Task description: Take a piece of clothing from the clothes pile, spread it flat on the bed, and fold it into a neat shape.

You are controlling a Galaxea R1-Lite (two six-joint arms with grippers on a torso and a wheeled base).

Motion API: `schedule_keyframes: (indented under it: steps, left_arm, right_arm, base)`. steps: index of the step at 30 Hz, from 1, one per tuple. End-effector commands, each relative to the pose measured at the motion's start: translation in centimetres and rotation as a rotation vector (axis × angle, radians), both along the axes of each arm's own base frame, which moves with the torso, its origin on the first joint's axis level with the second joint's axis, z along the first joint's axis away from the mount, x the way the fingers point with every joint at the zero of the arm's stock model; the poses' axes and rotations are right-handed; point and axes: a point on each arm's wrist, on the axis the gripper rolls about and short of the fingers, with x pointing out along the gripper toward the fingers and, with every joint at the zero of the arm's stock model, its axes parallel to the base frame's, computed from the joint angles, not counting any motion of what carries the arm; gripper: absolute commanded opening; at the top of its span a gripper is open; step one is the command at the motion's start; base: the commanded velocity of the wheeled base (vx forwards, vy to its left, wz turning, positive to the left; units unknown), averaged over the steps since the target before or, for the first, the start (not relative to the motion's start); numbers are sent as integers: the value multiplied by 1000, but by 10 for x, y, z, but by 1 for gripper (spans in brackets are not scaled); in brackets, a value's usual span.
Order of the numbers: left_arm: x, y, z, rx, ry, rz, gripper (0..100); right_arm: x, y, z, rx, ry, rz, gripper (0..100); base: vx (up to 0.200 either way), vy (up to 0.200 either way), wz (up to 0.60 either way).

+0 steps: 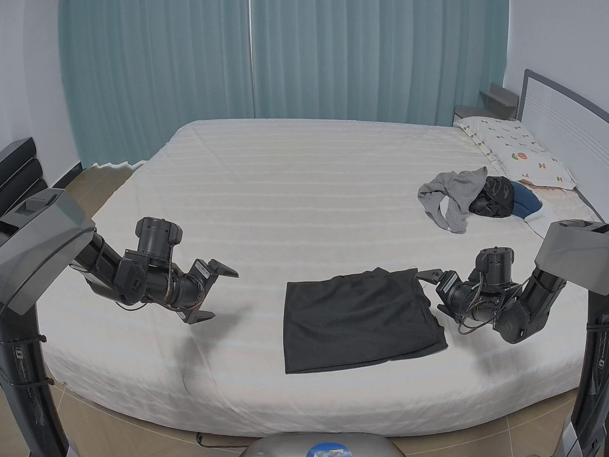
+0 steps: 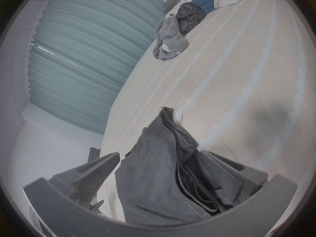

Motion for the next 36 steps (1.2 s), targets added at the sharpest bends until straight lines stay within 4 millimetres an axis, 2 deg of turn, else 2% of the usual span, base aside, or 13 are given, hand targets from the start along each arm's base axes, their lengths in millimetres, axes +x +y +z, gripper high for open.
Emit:
schedule_keyframes:
  steps: [1,11,16,25,29,36]
  left_arm:
    - [1,-1,3,-24,2,18,100]
    - [3,-4,4,-26,-3,12,100]
    - [3,-4,3,-25,-2,13,100]
    - [11,-4,0,-9,-25,23,100]
    - [13,-5,-2,6,-28,37,100]
    - [16,-5,-4,12,-31,44,100]
  right_arm:
    - [-1,2,2,-3,-6,5,100]
    - [-3,3,3,-4,-5,10,100]
    - [-11,9,3,-31,0,46,100]
    - [-36,40,-2,-56,-23,255,100]
    - [-42,52,-13,-113,-20,333,100]
    - [-48,64,-20,-150,-19,409,100]
  base:
    - [0,-200,0]
    - [0,-200,0]
    - [0,-200,0]
    - [0,0,0]
    - [0,0,0]
    - [0,0,0]
